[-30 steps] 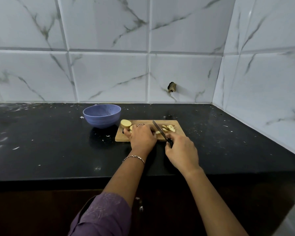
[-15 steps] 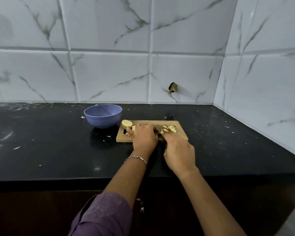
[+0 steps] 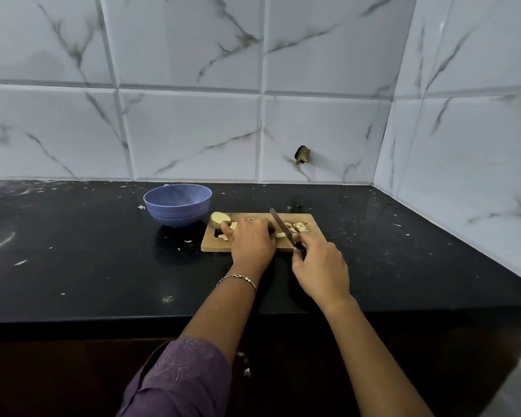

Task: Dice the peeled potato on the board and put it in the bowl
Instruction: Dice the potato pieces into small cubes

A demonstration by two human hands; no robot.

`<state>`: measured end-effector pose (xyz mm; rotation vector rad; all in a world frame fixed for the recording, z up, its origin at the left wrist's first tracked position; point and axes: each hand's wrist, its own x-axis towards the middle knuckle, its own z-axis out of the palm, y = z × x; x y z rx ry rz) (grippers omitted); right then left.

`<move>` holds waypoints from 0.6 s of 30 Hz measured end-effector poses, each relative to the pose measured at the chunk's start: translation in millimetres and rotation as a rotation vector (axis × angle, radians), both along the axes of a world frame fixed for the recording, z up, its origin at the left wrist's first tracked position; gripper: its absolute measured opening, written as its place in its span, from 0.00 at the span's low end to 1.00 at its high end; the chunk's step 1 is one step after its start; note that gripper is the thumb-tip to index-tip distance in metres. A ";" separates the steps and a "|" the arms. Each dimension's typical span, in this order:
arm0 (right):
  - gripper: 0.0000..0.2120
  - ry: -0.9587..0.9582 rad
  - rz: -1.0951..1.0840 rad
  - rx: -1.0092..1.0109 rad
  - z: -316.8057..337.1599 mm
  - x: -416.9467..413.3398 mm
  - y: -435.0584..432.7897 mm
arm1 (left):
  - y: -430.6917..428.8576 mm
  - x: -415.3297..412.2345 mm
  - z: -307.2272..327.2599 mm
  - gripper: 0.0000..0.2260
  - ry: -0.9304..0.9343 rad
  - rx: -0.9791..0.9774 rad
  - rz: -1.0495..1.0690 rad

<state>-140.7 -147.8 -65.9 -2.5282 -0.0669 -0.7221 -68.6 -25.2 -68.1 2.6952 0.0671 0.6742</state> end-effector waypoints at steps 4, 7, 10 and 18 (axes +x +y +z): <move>0.07 0.011 0.009 -0.039 1.4 -1.8 1.4 | -0.7 -1.6 0.8 0.08 -0.015 0.011 0.004; 0.07 0.033 0.020 -0.066 2.7 0.0 1.6 | -0.9 -1.9 1.0 0.08 0.004 0.023 0.011; 0.10 0.090 0.039 -0.035 7.5 4.7 -2.7 | -1.7 -2.3 1.5 0.10 0.027 0.053 0.035; 0.10 0.002 0.001 -0.158 -1.3 3.6 1.6 | -2.8 -1.6 3.0 0.10 0.028 0.063 0.058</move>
